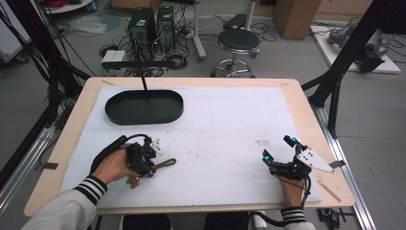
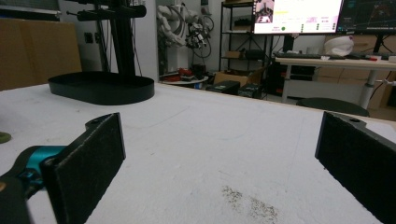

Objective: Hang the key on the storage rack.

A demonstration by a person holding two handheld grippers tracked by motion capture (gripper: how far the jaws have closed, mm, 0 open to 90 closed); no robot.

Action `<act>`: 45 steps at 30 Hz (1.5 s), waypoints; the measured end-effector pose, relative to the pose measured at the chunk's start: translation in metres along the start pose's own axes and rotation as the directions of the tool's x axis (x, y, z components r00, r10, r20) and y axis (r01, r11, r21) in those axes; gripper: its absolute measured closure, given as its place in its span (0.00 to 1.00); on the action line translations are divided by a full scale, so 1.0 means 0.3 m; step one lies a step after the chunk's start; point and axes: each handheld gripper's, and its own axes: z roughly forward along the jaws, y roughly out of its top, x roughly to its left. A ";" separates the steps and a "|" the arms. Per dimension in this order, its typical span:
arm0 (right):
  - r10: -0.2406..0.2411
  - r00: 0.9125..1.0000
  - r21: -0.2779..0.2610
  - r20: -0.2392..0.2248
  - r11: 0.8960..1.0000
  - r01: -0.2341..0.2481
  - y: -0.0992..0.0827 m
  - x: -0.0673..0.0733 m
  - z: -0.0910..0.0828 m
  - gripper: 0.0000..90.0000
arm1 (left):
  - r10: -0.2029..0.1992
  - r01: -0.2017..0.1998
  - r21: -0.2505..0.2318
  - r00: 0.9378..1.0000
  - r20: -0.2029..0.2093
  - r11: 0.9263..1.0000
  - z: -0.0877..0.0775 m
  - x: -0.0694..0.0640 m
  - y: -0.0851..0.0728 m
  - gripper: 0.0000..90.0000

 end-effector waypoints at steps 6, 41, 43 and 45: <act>0.000 1.000 0.000 -0.001 1.000 0.000 0.000 0.000 0.000 0.00 | 0.008 -0.008 0.004 1.000 -0.022 1.000 -0.003 -0.008 0.001 0.81; -0.005 1.000 0.002 -0.002 1.000 0.005 0.000 -0.001 0.002 0.01 | -0.214 0.116 -0.494 0.966 -0.145 0.861 -0.196 0.072 -0.112 0.82; -0.004 1.000 0.002 -0.001 1.000 0.004 0.000 -0.001 0.002 0.00 | -0.238 0.125 -0.514 0.958 -0.160 0.848 -0.206 0.081 -0.118 0.82; -0.005 1.000 0.003 -0.001 1.000 0.005 0.000 0.000 0.001 0.00 | -0.269 0.137 -0.548 0.948 -0.167 0.825 -0.214 0.094 -0.126 0.82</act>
